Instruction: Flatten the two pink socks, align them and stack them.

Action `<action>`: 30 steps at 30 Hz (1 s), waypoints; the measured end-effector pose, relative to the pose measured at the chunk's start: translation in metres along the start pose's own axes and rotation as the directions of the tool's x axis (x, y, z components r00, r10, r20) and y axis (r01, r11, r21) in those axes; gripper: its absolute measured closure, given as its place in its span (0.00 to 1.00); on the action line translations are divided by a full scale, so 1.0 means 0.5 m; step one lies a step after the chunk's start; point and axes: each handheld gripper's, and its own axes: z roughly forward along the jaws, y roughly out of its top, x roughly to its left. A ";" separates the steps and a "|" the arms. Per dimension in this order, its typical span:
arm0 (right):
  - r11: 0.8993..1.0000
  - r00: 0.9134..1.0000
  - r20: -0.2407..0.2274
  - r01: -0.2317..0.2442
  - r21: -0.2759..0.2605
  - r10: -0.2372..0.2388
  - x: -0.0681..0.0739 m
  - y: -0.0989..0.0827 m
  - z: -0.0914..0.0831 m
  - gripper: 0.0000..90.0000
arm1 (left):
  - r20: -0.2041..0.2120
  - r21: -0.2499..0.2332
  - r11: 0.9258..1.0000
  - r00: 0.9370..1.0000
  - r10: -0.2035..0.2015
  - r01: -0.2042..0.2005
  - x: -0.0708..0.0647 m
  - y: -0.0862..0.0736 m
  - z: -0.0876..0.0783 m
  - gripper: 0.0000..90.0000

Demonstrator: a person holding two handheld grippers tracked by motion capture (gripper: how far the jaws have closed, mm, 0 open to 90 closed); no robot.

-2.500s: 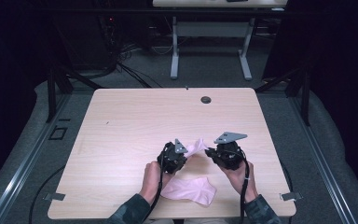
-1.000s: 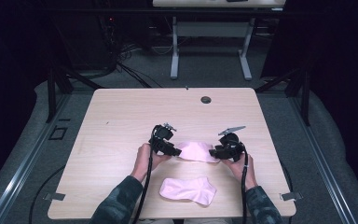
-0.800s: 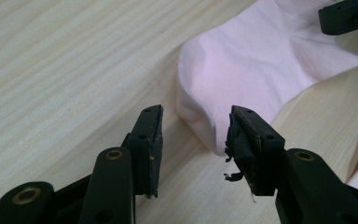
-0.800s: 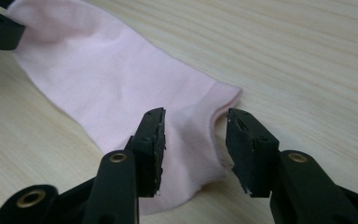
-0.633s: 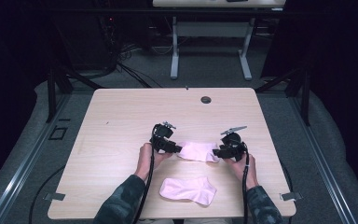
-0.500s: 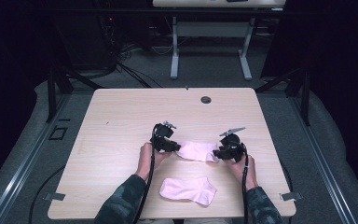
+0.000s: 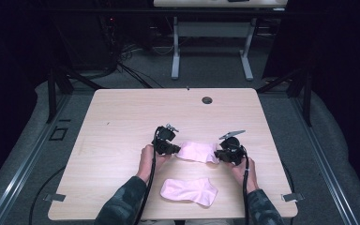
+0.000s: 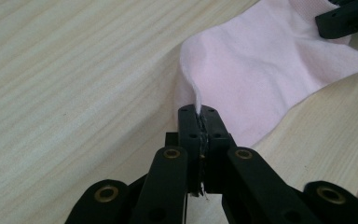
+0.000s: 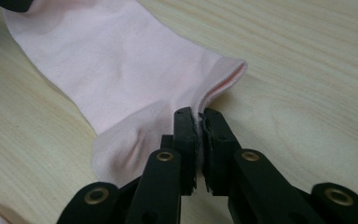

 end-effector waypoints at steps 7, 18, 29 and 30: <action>1.000 1.000 -0.028 -0.005 -0.014 0.004 0.005 -0.001 -0.023 0.95 | 0.007 -0.025 1.000 1.000 -0.004 0.005 -0.003 -0.011 -0.027 0.99; 0.998 0.997 -0.070 0.005 -0.069 -0.010 0.043 -0.009 -0.102 0.95 | 0.028 -0.061 0.998 0.999 -0.026 0.028 -0.035 -0.044 -0.126 0.99; 0.996 0.989 -0.130 0.064 -0.068 -0.072 0.117 -0.042 -0.188 0.95 | 0.081 -0.094 0.995 0.996 -0.027 0.035 -0.082 -0.117 -0.201 0.99; 0.995 0.988 -0.135 0.067 -0.073 -0.077 0.125 -0.048 -0.192 0.95 | 0.082 -0.099 0.994 0.996 -0.027 0.035 -0.088 -0.127 -0.205 0.99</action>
